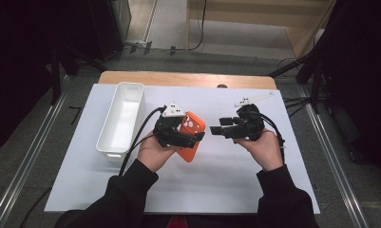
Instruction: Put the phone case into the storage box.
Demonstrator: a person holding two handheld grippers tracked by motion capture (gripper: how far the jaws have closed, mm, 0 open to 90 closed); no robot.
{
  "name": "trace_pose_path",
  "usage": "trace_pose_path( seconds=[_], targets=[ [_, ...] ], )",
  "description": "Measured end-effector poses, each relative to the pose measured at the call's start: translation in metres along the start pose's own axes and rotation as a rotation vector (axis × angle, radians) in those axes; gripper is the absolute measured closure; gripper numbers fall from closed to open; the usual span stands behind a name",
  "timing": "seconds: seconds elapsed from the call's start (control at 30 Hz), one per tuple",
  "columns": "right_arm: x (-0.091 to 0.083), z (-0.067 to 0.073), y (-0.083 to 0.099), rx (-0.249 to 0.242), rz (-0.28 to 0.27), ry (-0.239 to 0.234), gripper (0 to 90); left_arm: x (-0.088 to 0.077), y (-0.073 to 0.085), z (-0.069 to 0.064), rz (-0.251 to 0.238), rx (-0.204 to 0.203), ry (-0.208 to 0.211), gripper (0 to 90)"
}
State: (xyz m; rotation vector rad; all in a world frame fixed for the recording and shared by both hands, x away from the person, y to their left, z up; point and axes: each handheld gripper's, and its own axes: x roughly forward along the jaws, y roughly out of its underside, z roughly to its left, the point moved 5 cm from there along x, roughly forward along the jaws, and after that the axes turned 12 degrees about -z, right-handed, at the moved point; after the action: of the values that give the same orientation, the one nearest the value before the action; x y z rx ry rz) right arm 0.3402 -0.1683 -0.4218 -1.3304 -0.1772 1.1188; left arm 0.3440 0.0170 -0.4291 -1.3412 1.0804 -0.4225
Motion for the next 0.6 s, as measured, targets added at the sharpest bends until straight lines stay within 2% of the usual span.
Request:
trace_pose_path(
  seconds=[0.17,0.3,0.6],
  targets=[
    [0.0,0.001,0.01,-0.062,-0.008,0.003,36.5,0.0,0.0,0.0,0.002,-0.002,0.003,15.9],
    [-0.002,0.002,0.013,-0.05,-0.019,-0.009,35.5,-0.001,0.0,0.0,-0.001,-0.007,0.004,15.9],
    [-0.004,0.007,0.027,-0.082,-0.018,-0.022,32.9,-0.002,0.0,0.002,-0.001,-0.006,0.003,15.9]
  ],
)
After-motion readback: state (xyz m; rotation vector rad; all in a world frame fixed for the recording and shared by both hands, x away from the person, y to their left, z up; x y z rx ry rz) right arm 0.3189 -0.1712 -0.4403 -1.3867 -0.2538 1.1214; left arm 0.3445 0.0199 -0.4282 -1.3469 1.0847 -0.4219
